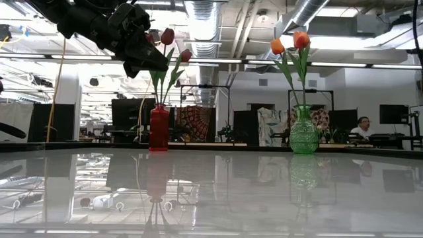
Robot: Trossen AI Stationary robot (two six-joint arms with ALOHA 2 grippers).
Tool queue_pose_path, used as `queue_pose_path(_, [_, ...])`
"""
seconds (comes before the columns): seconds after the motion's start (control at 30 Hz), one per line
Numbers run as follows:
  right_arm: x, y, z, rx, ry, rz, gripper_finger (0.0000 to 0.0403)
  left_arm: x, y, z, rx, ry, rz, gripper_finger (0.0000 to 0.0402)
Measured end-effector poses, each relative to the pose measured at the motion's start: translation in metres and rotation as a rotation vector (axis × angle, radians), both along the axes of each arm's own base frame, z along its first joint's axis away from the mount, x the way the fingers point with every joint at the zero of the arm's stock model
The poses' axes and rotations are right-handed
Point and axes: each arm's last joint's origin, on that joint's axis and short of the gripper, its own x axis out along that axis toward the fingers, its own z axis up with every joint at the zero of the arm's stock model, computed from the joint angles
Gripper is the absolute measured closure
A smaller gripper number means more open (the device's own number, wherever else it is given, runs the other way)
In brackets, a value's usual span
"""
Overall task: Sort flowers into vase by color
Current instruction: Put the pink flower into the purple vase
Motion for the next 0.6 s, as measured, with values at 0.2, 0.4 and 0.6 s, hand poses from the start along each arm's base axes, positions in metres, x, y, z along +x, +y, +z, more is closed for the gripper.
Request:
queue_pose_path(0.2, [0.005, 0.005, 0.000, 0.045, -0.010, -0.013, 0.0371, 0.000, 0.000, 0.000, -0.006, -0.001, 0.003, 0.0279])
queue_pose_path(0.4, [0.018, 0.000, 0.001, 0.103, -0.026, -0.066, 0.0371, 0.000, 0.000, 0.000, -0.005, -0.001, 0.003, 0.0279])
queue_pose_path(0.6, [0.035, -0.005, 0.004, 0.143, -0.052, -0.048, 0.0369, 0.000, 0.000, 0.000, -0.005, -0.001, 0.003, 0.0279])
